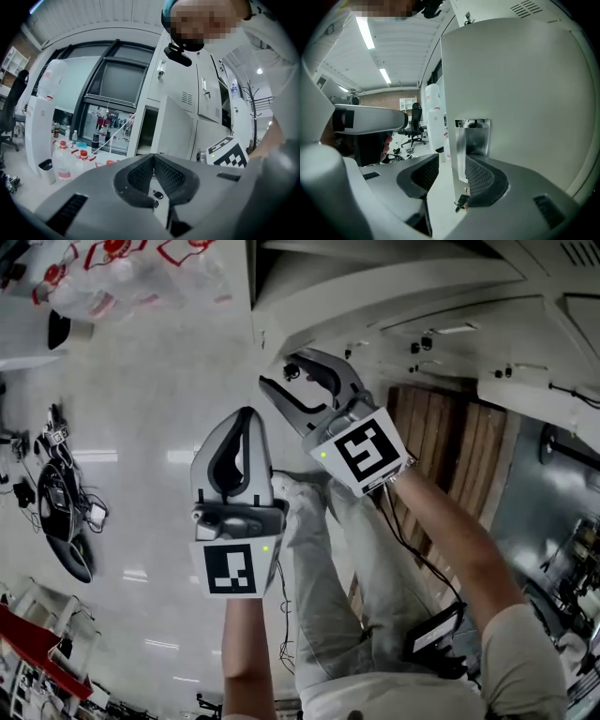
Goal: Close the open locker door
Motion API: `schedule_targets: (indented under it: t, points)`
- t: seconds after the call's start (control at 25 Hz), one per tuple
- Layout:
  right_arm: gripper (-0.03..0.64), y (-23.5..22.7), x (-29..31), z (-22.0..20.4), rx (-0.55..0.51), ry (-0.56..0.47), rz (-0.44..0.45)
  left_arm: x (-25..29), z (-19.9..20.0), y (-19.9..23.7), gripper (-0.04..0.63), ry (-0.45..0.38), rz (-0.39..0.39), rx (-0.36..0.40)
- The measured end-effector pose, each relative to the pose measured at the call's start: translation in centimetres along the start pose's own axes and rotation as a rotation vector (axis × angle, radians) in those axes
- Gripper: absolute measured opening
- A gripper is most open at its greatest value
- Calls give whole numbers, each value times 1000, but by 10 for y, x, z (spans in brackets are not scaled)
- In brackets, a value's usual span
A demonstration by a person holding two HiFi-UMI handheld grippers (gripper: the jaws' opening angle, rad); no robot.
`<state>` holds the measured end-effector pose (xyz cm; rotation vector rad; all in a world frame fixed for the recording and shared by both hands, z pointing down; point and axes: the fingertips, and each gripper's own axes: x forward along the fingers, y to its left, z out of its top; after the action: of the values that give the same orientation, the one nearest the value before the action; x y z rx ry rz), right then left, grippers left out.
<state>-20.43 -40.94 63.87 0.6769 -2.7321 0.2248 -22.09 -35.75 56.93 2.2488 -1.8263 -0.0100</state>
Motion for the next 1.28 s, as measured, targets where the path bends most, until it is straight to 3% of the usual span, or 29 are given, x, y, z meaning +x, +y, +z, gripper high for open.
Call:
schedule_targets:
  t: [0.2,0.44,0.56,0.76,1.28]
  points:
    - [161,-9,10,4,13,-18,15,8,3,13,8,-7,-6,-5]
    - [161,-20,26,9,-46,-25,2,20,8,22,8,-4,-28,18]
    - [157,-33,38,13,-50,-26,-82,28,11,28,8,-9,-36,14]
    - [87,-57,51,21,25,-67,-244,40,12,37,8,-15,-45,20]
    - [84,-93,77,33,95,-56,-430,53,23,63,8,-32,-44,3]
